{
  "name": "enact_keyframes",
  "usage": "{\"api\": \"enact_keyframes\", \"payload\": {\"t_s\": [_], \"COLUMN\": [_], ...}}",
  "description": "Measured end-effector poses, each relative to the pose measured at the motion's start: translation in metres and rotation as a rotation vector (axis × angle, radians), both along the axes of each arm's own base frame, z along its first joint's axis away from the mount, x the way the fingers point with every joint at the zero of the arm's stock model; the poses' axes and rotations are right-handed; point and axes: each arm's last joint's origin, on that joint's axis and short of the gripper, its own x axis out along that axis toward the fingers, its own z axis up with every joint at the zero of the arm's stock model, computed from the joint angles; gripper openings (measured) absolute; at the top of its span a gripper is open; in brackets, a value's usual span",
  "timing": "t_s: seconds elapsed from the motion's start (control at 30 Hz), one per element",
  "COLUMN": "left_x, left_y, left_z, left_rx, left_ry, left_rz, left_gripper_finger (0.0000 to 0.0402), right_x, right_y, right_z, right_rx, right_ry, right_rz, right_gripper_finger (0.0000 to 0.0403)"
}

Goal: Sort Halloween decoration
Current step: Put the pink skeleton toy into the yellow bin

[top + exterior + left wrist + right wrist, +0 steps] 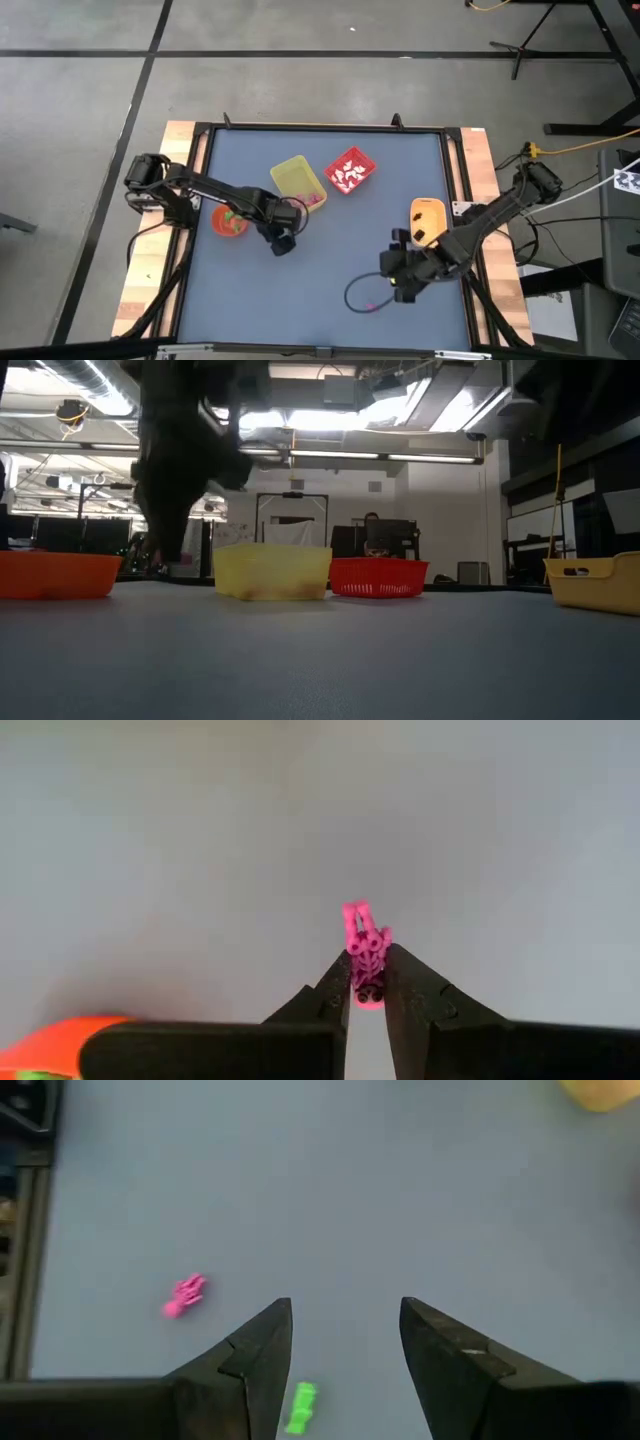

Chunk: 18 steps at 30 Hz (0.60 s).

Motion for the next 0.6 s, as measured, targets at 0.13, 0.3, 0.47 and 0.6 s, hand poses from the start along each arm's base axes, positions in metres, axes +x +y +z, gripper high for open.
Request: {"api": "enact_keyframes", "payload": {"t_s": [0.13, 0.3, 0.47, 0.6], "left_x": [0.014, 0.031, 0.046, 0.050], "left_y": [-0.010, -0.013, -0.009, -0.005], "left_z": [0.020, 0.047, 0.067, 0.072], "left_rx": [-0.009, 0.063, 0.260, 0.458], "left_ry": [-0.092, -0.237, -0.379, -0.408], "left_rz": [-0.028, -0.065, -0.125, -0.195], "left_gripper_finger": [0.0026, 0.0026, 0.0026, 0.0026], "right_x": [-0.007, -0.010, -0.009, -0.008], "right_y": [0.011, 0.019, 0.025, 0.026], "right_z": [0.000, 0.002, 0.004, 0.004], "right_rx": [0.028, 0.076, 0.142, 0.172], "right_ry": [-0.002, -0.037, -0.066, -0.070], "right_rz": [0.002, -0.014, -0.043, -0.070], "right_gripper_finger": [0.0186, 0.0186, 0.0186, 0.0186]}}
